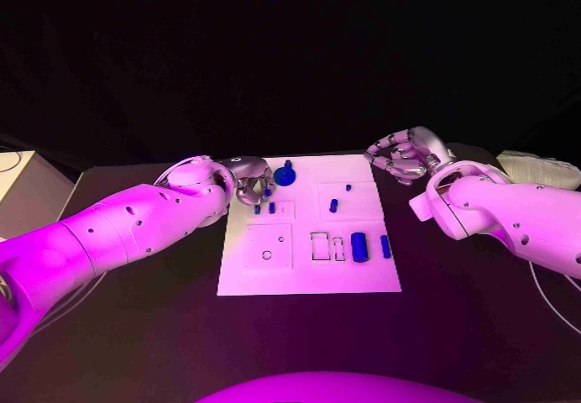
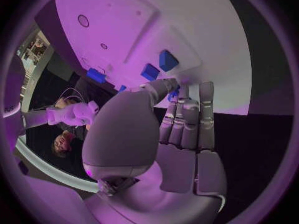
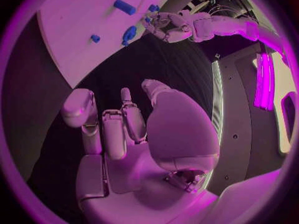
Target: Assemble the parts on the task board
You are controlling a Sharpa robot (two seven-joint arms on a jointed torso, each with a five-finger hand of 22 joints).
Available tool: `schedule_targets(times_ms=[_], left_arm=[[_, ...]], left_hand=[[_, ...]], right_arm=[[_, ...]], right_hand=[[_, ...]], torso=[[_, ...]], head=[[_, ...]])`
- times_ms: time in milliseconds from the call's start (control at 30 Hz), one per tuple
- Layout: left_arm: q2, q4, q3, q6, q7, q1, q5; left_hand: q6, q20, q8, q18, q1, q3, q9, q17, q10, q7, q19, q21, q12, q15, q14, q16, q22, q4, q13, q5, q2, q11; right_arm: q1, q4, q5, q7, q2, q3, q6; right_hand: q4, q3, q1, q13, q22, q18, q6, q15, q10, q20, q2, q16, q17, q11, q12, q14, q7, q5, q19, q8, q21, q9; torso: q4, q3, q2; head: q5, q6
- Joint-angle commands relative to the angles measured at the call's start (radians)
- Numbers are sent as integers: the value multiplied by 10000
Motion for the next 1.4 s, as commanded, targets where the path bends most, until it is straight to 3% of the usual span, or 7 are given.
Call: schedule_targets(times_ms=[33, 333, 500, 733, 1100, 1333, 1400], left_arm=[[15, 38, 14, -202, 58, -4, 57], [-63, 64, 93, -154, 35, -2, 137], [-135, 85, 151, -135, -10, -3, 141], [-318, 87, 436, -54, -22, -4, 169], [-689, 142, 570, 182, -132, -1, 314], [-1025, 157, 870, -1108, 638, -27, 2700], [-1210, 258, 983, -1420, 962, -49, 4217]], left_hand=[[-89, 26, -61, 74, -31, -57, -16, -17, -84, -13, -67, -69, -47, 16, -86, -49, -17, 27, 15, -43, -99, 20], [-1098, 186, -641, 72, -194, -279, -297, -1040, -614, -474, -173, -310, -186, 187, -913, -363, -182, 217, 91, -35, -282, 208], [-1107, 199, -645, 72, -194, -324, -314, -1146, -715, -477, -185, -343, -209, 207, -1002, -398, -205, 235, 94, -35, -294, 234], [-912, 231, -538, 74, -116, -355, -311, -1363, -858, -397, -209, -405, -193, 238, -1190, -473, -251, 246, 125, -21, -254, 270], [-808, 285, -482, 68, -103, -473, -342, -1908, -1121, -396, -283, -490, -219, 305, -1605, -625, -304, 265, 138, -19, -329, 346], [-79, 174, 31, 83, 159, -2, -318, -2668, -909, 174, -493, -562, -53, 202, -2020, -1287, -339, 279, 147, -6, -51, 264], [-6, 156, 130, 80, 129, 49, -338, -2874, -839, 271, -687, -688, -35, 186, -2141, -1687, -394, 294, 117, -22, -63, 246]], right_arm=[[-3, 3, -38, 105, -2, 4, 46], [-4, 4, -33, 103, -8, 4, 54], [-4, 1, -31, 103, -16, 4, 54], [-5, -9, -30, 101, -26, 4, 60], [-9, -13, -32, 87, -43, 4, 73], [-14, 16, -400, -71, -52, 4, 365], [-14, 40, -808, -105, -50, 4, 500]], right_hand=[[9, 43, 68, 789, -9, 42, -67, 62, 16, 19, 28, -37, 1310, -4, 15, 498, 8, 31, 47, 66, -29, 12], [9, 43, 68, 789, -9, 42, -67, 62, 16, 19, 28, -37, 1310, -4, 15, 498, 8, 31, 47, 66, -29, 12], [9, 43, 68, 789, -9, 42, -67, 62, 16, 19, 28, -37, 1310, -4, 15, 498, 8, 31, 47, 66, -29, 12], [9, 43, 68, 789, -9, 42, -67, 62, 16, 19, 28, -37, 1310, -4, 15, 498, 8, 31, 47, 66, -29, 12], [5, 50, 61, 777, 2, 37, -81, 62, 10, 17, 25, -40, 1309, -4, 8, 497, 8, 34, 62, 82, -33, 15], [-346, 368, 842, 453, -423, 140, -118, 69, -299, 20, -132, -332, 979, 10, -484, 320, 38, -23, -157, 123, -644, 21], [-631, 889, 1439, -1082, -920, 254, -56, 108, -1725, 48, -284, -1300, -45, 49, -2901, -327, 85, -298, -496, 138, -1370, 10]], torso=[[0, 3, 1], [-2, 5, -3], [-3, 1, -4], [7, -2, -9], [-1, -15, -7], [12, -2, -13], [13, -1, -16]], head=[[0, 1], [6, 12], [7, 18], [-21, 18], [-5, 47], [-63, 97], [-74, 106]])
